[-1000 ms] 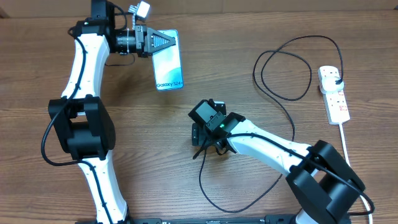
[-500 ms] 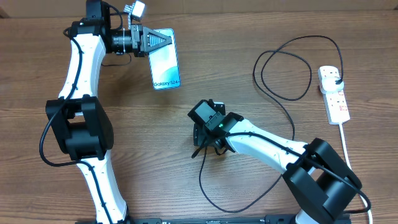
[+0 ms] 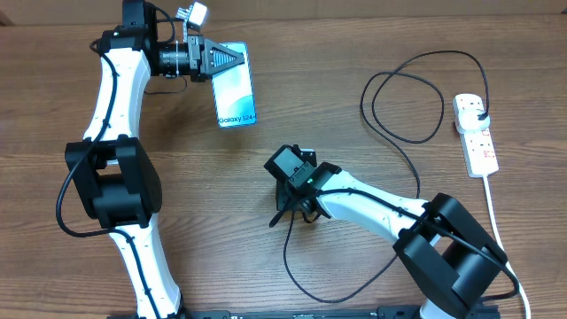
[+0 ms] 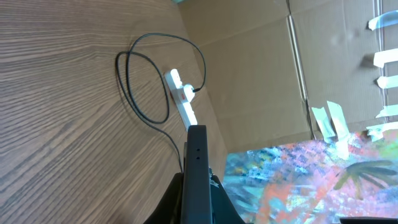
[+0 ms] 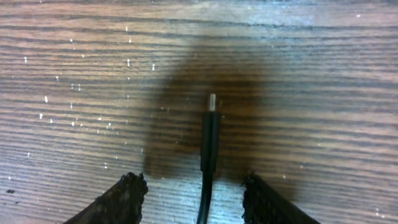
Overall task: Plug charger to phone and switch on socket
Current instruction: 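Close the right gripper on the cable connector, then lift the connector with the right gripper up to the phone's bottom port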
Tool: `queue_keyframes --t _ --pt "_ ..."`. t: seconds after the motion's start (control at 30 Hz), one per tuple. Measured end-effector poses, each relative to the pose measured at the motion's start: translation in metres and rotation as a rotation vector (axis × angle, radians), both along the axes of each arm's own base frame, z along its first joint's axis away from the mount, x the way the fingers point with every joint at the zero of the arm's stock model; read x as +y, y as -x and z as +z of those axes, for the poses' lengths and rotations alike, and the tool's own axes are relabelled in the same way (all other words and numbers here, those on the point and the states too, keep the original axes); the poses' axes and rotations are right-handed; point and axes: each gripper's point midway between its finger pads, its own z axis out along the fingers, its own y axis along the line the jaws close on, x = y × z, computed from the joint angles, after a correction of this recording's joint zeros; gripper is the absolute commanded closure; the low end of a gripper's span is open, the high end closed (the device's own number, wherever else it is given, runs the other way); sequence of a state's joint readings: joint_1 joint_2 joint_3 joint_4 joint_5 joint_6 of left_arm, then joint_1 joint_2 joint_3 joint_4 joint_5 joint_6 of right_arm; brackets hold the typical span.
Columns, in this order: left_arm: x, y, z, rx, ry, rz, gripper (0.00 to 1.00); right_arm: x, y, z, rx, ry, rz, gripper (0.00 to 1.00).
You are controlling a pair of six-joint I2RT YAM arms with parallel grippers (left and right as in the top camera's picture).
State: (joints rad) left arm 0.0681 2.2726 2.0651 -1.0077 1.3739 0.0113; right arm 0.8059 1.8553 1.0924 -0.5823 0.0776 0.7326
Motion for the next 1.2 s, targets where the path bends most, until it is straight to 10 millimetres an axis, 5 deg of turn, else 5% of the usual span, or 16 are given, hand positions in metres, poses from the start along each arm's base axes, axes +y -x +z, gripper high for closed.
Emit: queue_keyframes --t 0.23,0.93,1.2 --pt "0.0 -0.002 0.0 0.005 0.0 0.005 0.96 0.007 -0.007 0.0 -0.009 -0.009 0.001 0.5" --pt "0.001 -0.003 0.0 0.018 -0.001 0.01 0.96 0.004 -0.005 -0.004 0.043 0.046 0.002 0.95" --pt "0.001 -0.002 0.0 0.028 0.0 0.012 0.96 0.004 -0.004 -0.004 0.048 0.046 0.0 0.96"
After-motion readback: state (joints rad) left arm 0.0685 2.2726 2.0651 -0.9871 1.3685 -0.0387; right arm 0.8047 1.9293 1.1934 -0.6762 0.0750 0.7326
